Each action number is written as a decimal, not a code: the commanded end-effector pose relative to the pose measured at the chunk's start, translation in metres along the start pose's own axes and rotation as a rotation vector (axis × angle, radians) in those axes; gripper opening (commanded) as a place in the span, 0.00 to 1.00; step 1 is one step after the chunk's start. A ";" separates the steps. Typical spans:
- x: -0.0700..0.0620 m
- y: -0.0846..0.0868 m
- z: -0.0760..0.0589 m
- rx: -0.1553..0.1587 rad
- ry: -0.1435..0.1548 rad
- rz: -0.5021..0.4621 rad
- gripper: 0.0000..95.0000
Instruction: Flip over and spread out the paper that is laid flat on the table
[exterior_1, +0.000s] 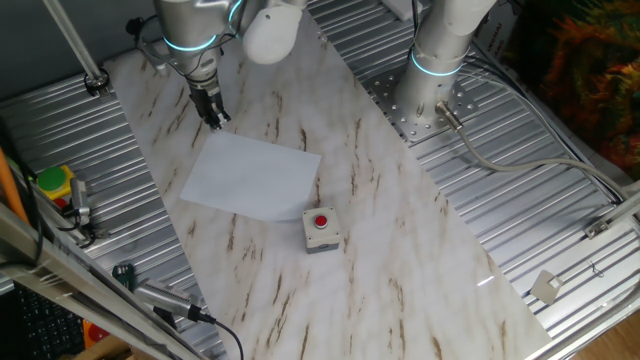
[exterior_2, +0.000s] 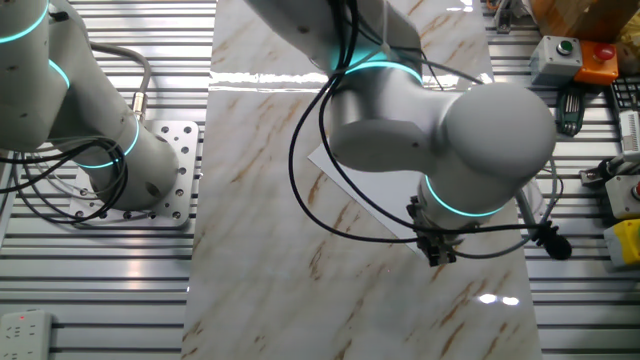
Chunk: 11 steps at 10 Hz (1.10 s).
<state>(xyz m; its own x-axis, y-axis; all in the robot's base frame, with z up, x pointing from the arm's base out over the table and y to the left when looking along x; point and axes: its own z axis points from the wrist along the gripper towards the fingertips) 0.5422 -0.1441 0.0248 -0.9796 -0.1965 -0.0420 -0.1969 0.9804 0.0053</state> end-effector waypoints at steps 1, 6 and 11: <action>0.000 -0.002 0.004 0.002 -0.005 -0.004 0.00; 0.000 -0.004 0.007 -0.001 -0.022 -0.029 0.20; 0.000 -0.004 0.010 -0.001 -0.031 -0.026 0.40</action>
<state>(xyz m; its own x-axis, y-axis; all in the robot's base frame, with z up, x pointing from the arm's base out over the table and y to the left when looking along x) 0.5441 -0.1485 0.0148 -0.9725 -0.2212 -0.0724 -0.2222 0.9750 0.0054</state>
